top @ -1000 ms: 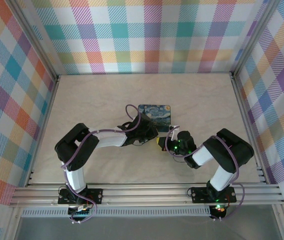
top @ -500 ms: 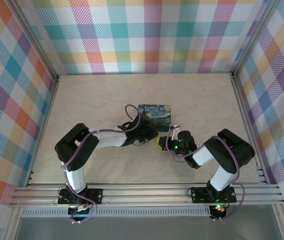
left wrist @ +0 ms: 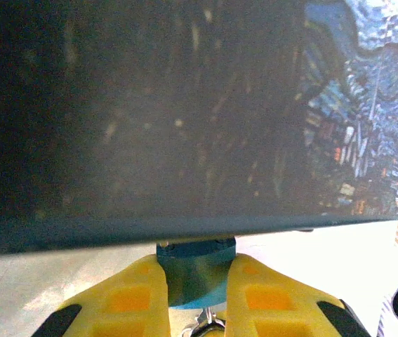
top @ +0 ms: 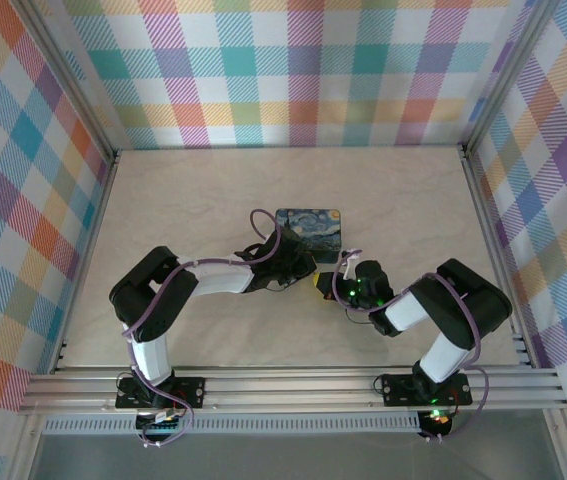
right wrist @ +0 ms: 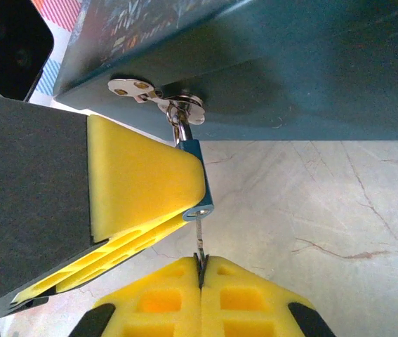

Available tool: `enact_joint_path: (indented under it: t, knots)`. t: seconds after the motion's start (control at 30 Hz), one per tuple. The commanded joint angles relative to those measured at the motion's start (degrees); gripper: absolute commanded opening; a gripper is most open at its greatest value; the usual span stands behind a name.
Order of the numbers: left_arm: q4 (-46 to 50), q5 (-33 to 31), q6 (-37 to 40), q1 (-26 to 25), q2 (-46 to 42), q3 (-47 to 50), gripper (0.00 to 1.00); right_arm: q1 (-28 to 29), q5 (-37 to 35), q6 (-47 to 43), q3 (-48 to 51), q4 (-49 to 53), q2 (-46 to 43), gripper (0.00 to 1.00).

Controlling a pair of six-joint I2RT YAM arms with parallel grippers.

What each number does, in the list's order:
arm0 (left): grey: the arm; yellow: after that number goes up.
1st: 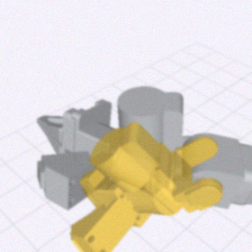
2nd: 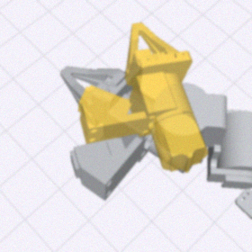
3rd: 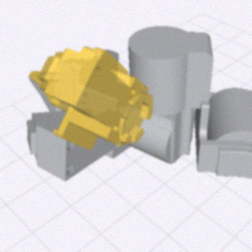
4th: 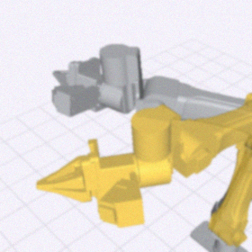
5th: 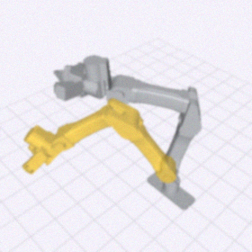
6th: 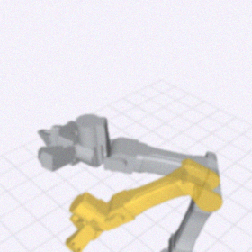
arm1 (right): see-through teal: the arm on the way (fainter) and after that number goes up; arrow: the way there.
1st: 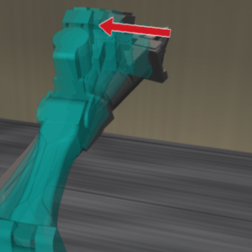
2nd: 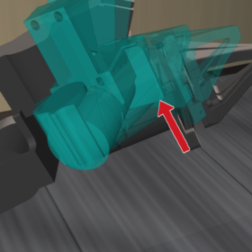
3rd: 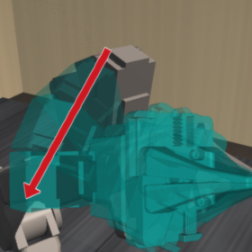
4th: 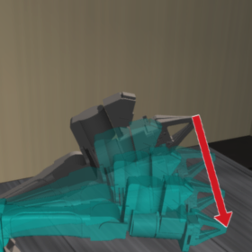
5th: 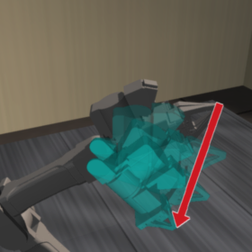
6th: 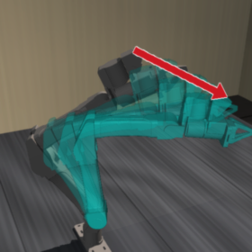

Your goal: Unlock the padlock with the key

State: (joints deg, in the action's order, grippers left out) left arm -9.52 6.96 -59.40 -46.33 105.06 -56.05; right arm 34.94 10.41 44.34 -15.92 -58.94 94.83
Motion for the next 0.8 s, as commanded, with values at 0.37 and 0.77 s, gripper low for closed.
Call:
enact_joint_path:
  t: [0.37, 0.77]
  knots:
    - [4.14, 0.87, 0.03, -1.3, 1.03, 1.51, 0.22, 2.06, 4.48, -1.4, -1.35, -15.15, 2.85, 0.0]
    - [5.34, 0.15, 0.75, 0.38, -2.24, 3.32, 0.32, 2.05, 3.4, 0.3, -0.07, -19.66, 7.31, 0.0]
